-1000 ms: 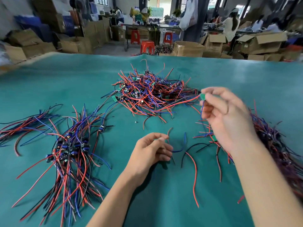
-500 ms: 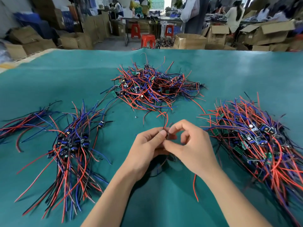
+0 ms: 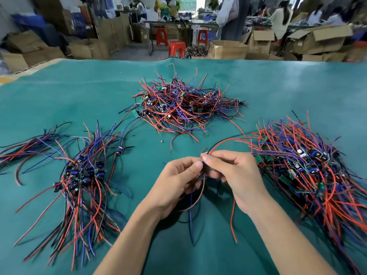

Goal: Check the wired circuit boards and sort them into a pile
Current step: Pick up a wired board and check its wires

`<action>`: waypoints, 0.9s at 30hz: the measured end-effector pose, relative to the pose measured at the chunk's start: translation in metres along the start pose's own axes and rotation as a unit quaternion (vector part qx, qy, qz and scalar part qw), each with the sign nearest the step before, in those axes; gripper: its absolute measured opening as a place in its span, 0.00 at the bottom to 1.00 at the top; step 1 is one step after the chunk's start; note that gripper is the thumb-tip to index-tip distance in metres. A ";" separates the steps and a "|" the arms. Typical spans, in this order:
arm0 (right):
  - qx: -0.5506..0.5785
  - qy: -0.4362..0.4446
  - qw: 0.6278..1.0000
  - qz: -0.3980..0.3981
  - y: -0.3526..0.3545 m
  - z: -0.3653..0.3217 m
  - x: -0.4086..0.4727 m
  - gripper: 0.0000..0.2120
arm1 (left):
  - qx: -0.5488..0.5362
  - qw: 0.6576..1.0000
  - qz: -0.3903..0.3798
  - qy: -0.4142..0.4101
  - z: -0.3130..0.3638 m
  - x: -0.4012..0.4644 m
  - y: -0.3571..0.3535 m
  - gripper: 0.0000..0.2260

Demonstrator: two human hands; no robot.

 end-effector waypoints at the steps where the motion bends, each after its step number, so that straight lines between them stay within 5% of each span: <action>1: 0.000 0.002 1.000 -0.008 0.000 0.000 0.000 0.06 | -0.004 1.000 -0.001 0.007 0.001 0.000 0.000 0.12; 9: -0.089 0.039 0.994 0.041 -0.007 0.002 0.000 0.10 | 0.057 0.998 -0.004 -0.008 0.000 0.002 0.000 0.11; 18: -0.324 0.149 0.912 0.204 0.027 -0.001 0.012 0.06 | 0.085 0.994 -0.068 0.027 0.003 -0.003 -0.004 0.09; 24: -0.374 0.214 0.866 0.254 0.042 0.000 0.013 0.01 | 0.101 0.990 -0.091 0.044 0.002 -0.005 -0.006 0.09; 27: -0.348 0.226 0.868 0.274 0.047 0.000 0.011 0.06 | 0.100 0.988 -0.103 0.054 0.002 -0.005 -0.005 0.09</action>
Point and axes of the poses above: each hand's wrist, its own x-axis towards the middle knuckle, its own y-axis out of the back of the hand, z = x × y, the point moved 1 cm from there along x, towards the middle knuckle, and after that the axes turned 3 degrees about -z, right-handed, at the moved point
